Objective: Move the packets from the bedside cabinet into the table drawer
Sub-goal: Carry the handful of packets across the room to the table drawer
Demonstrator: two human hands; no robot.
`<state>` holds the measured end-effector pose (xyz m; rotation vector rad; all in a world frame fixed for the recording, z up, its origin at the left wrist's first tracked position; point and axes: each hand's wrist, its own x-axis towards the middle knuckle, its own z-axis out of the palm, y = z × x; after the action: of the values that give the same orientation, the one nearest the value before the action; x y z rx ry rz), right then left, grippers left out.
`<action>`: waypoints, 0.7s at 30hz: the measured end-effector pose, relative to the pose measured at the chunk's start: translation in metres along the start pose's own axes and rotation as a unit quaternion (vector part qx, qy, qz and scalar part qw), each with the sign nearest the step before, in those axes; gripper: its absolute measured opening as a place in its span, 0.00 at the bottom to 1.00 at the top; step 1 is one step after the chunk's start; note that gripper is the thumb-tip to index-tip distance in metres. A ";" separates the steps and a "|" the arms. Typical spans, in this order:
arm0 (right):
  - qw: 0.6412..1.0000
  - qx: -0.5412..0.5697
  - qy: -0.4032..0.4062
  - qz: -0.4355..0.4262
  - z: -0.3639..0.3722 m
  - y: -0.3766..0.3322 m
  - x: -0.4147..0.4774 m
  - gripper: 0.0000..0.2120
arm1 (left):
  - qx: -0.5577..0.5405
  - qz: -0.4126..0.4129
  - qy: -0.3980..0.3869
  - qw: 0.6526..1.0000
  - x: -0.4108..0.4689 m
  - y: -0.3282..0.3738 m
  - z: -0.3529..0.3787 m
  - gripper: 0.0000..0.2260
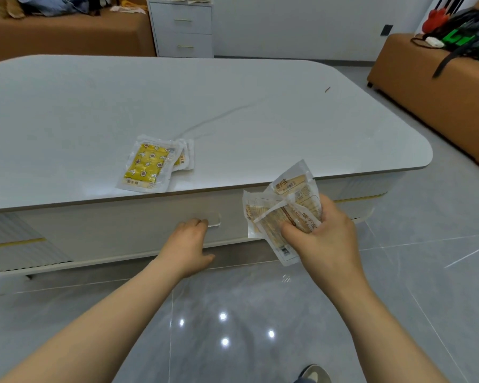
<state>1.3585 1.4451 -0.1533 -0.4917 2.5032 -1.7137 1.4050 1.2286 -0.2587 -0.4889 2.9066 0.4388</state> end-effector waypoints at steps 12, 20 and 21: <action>1.000 -0.011 -0.005 0.001 -0.002 -0.003 -0.003 0.14 | -0.041 0.016 -0.017 0.999 -0.014 -0.003 0.005 0.29; 1.000 0.011 0.004 -0.006 -0.006 -0.010 -0.006 0.15 | -0.030 0.082 0.184 0.979 -0.038 0.001 -0.046 0.17; 1.000 0.011 0.004 -0.007 -0.006 -0.011 -0.005 0.15 | -0.018 0.082 0.211 0.974 -0.039 -0.001 -0.051 0.18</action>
<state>1.3649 1.4481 -0.1418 -0.5034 2.4904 -1.7493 1.4362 1.2230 -0.2025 -0.3856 3.3721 0.4578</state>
